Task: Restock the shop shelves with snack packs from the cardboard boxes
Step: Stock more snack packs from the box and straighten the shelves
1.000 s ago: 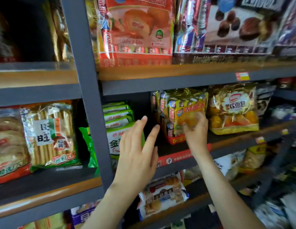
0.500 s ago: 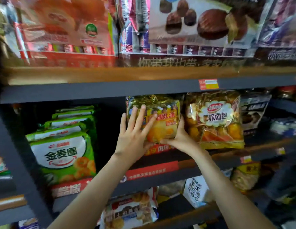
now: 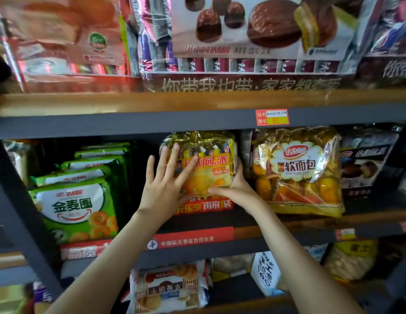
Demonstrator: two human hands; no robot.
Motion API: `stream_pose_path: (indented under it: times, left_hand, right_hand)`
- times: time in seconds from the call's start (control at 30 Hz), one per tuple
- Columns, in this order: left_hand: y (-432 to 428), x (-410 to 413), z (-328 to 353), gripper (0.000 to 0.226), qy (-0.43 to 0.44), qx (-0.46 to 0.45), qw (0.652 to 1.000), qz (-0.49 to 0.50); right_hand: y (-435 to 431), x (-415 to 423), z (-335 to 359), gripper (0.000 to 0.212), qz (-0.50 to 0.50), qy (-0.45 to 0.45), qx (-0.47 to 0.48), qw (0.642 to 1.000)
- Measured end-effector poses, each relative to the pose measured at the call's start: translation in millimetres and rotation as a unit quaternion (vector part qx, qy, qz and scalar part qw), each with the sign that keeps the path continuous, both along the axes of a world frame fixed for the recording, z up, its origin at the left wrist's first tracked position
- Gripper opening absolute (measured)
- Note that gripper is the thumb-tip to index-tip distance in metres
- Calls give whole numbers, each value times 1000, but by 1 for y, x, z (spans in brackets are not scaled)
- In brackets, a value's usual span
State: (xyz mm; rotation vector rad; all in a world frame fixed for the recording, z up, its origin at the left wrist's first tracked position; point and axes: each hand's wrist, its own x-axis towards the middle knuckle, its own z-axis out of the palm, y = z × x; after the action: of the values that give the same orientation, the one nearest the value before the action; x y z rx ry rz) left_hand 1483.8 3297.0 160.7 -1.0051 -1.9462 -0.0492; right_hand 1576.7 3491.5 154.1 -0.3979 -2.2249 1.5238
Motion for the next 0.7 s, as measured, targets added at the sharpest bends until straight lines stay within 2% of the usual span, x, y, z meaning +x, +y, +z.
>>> stream_pose_path:
  times: [0.13, 0.27, 0.4, 0.6, 0.7]
  left_hand:
    - [-2, 0, 1, 121, -6, -4, 1000, -18]
    - [-3, -3, 2, 135, -32, -16, 999, -14]
    - [-7, -8, 1, 141, -43, -9, 999, -6]
    - [-22, -18, 1, 140, -44, 6, 999, 3]
    - [-32, -25, 2, 144, -51, 2, 998, 20]
  right_hand:
    - [-6, -5, 0, 134, -4, -6, 69, 998]
    - [-9, -10, 1, 135, -17, -11, 99, 995]
    - [-20, -16, -3, 138, -29, -4, 110, 993]
    - [-43, -37, -6, 127, -3, -30, 82, 996]
    - [-48, -44, -4, 128, 22, -44, 117, 992]
